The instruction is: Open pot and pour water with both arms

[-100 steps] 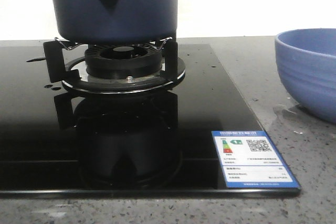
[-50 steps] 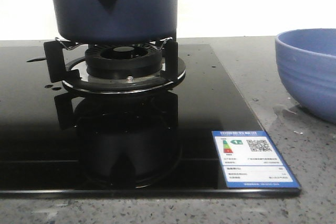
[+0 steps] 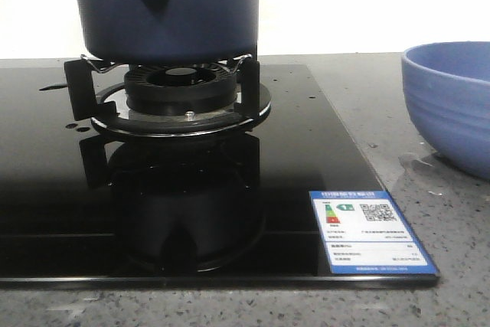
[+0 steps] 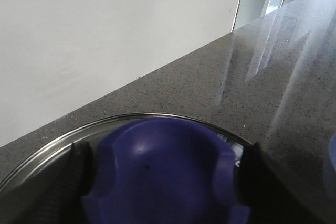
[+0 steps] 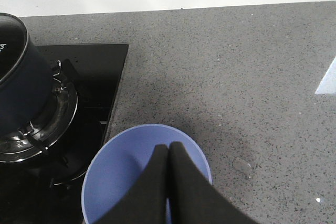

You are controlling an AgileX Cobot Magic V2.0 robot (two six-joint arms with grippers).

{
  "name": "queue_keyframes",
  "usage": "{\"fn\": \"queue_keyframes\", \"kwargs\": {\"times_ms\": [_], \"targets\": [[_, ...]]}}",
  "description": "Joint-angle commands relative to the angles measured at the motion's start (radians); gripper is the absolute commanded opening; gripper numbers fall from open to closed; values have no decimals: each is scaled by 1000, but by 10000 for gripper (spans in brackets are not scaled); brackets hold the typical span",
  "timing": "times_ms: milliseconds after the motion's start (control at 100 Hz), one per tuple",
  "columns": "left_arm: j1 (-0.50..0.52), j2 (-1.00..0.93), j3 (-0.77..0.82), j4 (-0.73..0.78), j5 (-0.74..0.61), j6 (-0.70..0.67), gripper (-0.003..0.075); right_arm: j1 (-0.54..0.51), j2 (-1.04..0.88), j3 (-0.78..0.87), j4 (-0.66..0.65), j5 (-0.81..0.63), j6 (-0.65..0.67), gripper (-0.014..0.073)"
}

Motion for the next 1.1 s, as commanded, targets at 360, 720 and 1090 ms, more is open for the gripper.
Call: {"fn": "queue_keyframes", "kwargs": {"times_ms": [360,720,1090], "targets": [[35,-340,6,2,-61,-68,451,6,-50,65,-4,-174,-50,-63],[38,-916,419,99,-267,-158,-22,115,-420,512,9,-488,-105,-63],[38,-1372,744,100,-391,-158,-20,122,-699,681,12,-538,-105,-63]]}}
